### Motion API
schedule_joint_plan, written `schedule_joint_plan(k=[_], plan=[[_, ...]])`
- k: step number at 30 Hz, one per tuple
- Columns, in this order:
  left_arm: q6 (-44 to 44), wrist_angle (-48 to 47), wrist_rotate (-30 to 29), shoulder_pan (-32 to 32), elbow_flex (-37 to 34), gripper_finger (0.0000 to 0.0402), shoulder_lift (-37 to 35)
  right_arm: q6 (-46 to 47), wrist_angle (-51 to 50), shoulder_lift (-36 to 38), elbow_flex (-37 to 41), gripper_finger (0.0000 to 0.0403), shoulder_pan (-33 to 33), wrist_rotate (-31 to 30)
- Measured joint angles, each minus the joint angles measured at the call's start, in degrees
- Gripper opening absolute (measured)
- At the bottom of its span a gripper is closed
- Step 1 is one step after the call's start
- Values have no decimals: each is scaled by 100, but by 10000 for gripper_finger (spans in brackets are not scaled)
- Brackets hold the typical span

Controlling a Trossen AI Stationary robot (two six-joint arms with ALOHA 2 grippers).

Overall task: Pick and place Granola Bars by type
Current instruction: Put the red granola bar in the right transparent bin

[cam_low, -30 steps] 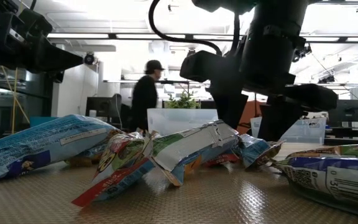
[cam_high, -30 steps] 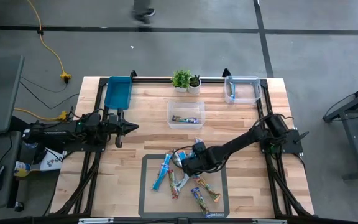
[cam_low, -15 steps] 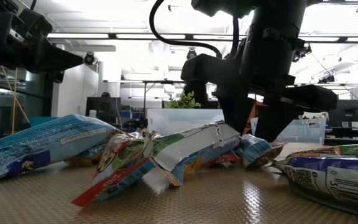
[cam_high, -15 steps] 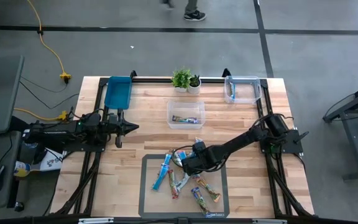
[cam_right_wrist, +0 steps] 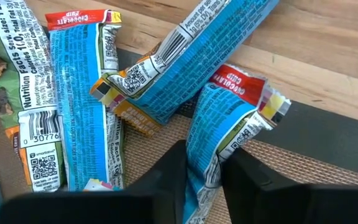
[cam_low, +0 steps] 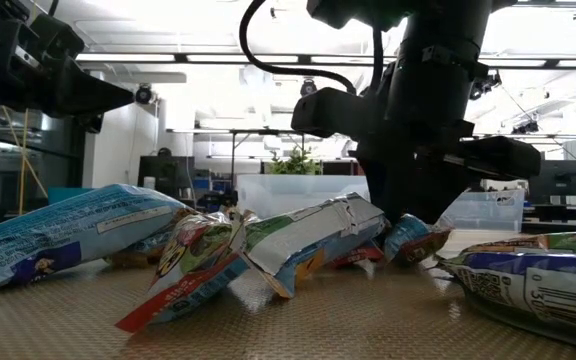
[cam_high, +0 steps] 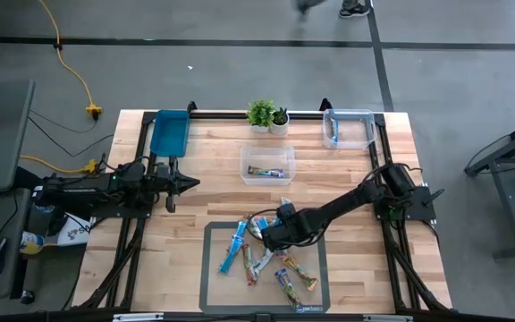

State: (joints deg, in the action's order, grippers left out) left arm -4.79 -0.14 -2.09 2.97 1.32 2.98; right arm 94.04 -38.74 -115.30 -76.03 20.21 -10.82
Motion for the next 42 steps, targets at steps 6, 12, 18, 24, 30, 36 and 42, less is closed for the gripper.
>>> schedule_joint_plan(k=[6, 12, 18, 24, 30, 36, 42], plan=[[-1, 0, 0, 2, 0, 1, 0, -17, 2, 46, 7, 51, 0, 39], [-1, 0, -1, -1, -1, 1, 0, -51, -39, 210, 11, 51, 2, 141], [-1, 0, 0, 0, -2, 1, 0, -199, -94, 473, 11, 43, 4, 131], [1, 0, 0, -1, -1, 1, 0, -415, -96, 923, 9, 44, 4, -54], [1, 0, 0, 1, -1, 1, 0, -733, 17, 1566, 9, 43, 4, -714], [-1, 0, 2, 1, -2, 1, 0, -1554, 558, 2216, 7, 42, 4, -1636], [0, 0, 2, 1, -1, 1, 0, -2679, 1271, 2754, 4, 40, 4, -2595]])
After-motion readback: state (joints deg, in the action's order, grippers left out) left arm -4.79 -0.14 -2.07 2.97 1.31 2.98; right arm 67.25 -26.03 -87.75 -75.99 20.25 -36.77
